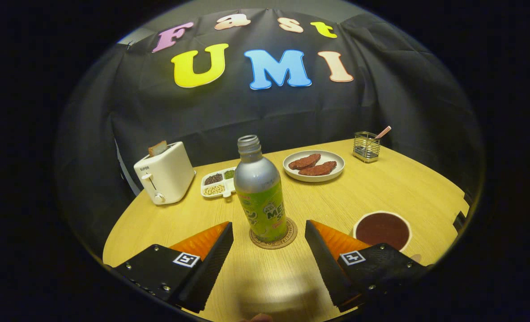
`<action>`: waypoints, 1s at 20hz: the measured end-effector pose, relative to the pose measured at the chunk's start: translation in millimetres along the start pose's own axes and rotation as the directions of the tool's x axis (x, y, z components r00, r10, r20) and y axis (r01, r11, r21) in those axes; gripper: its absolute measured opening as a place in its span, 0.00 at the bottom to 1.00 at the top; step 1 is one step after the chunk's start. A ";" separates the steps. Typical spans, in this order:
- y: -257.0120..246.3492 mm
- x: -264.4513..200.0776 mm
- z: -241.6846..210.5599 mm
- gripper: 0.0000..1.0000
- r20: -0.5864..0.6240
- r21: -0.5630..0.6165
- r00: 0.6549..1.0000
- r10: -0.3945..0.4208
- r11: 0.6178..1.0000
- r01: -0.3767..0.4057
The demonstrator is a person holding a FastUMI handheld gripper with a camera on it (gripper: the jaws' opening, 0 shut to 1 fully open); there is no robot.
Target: Take the bottle from table, then pour the juice into the cup, finally place the bottle on the coaster
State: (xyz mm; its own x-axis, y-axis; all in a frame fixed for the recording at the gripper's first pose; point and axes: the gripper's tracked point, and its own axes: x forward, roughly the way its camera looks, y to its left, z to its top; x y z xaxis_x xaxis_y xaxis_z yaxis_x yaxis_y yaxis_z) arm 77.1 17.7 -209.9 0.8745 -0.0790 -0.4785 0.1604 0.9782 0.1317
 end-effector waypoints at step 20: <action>20.4 -134.4 99.0 0.98 0.267 -0.113 0.956 0.120 0.989 -0.092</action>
State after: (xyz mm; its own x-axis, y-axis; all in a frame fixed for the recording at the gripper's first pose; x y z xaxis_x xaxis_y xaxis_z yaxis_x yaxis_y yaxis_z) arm 8.2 29.3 -56.9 0.9776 -0.0095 -0.2105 0.0261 0.9967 0.0764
